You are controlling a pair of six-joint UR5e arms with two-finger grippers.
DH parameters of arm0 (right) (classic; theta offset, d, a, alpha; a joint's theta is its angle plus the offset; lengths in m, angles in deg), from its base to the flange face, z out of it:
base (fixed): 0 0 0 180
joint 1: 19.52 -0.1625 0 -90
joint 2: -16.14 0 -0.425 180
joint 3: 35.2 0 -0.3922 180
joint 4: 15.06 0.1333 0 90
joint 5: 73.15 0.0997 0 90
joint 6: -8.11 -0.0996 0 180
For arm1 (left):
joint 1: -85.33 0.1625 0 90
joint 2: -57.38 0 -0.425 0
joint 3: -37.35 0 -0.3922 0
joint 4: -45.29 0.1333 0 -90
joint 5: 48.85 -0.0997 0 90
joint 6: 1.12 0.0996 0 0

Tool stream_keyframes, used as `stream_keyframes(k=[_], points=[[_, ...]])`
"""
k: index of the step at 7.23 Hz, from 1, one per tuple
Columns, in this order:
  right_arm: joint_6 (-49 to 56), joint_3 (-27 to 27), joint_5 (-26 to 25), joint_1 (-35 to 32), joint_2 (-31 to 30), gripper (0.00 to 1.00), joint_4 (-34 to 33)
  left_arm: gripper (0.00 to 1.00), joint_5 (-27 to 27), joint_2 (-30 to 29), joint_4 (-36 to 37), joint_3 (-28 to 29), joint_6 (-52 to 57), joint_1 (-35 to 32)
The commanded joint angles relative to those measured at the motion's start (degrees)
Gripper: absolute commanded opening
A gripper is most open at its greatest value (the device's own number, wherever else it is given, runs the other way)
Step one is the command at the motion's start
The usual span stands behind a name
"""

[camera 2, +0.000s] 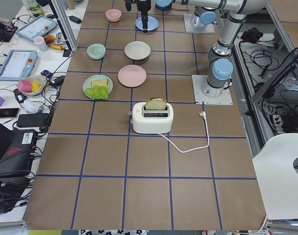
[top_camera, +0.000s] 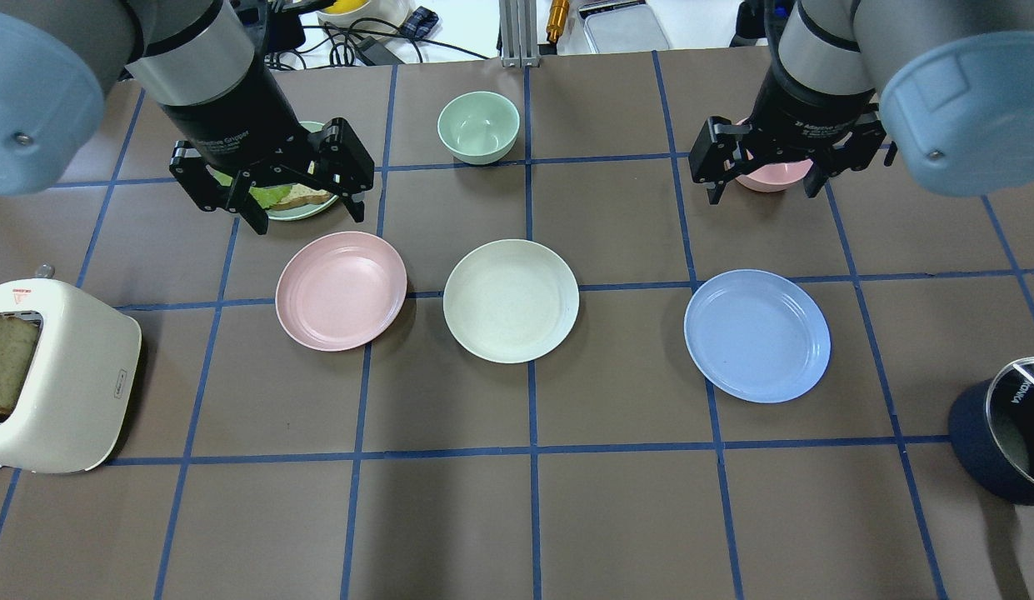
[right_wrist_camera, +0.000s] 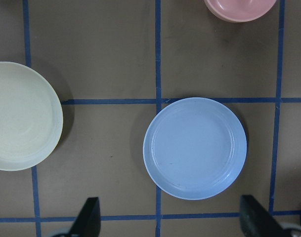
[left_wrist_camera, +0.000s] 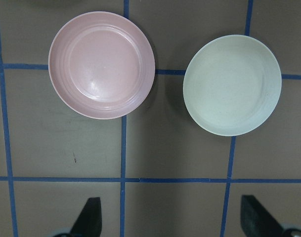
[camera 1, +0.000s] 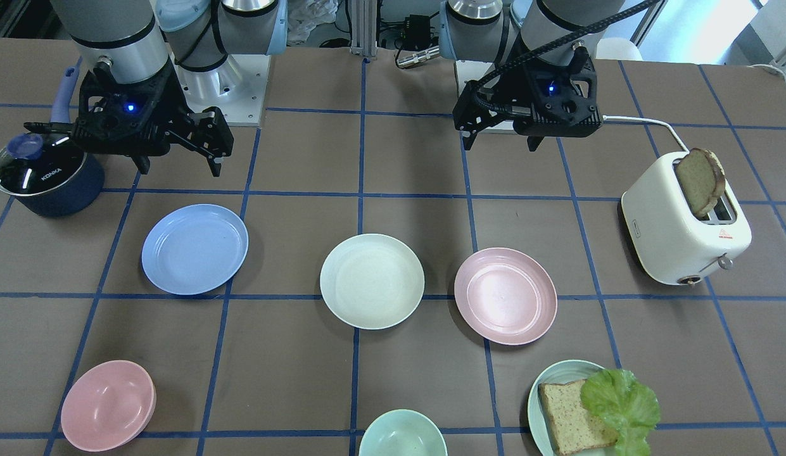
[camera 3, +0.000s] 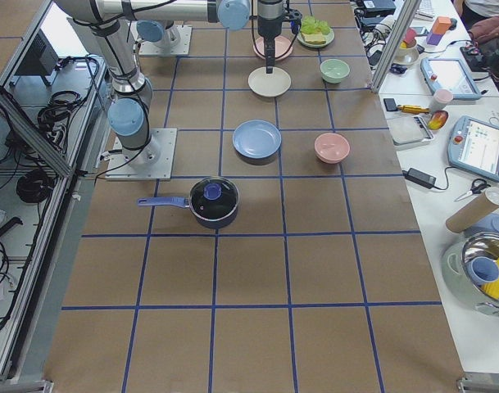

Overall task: Stack three plates with pink and blue
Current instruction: 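Move the right gripper from the pink bowl toward the light-blue plate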

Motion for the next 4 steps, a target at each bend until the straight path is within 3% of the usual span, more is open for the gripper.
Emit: stream_keyframes(k=[1, 4], points=[[-0.5, 0.0, 0.4, 0.0, 0.1, 1.0, 0.0, 1.0, 0.0, 0.0, 0.1, 0.0, 0.0, 0.1], [0.5, 0.0, 0.5, 0.1, 0.2, 1.0, -0.1, 1.0, 0.0, 0.0, 0.1, 0.1, -0.3, 0.1]])
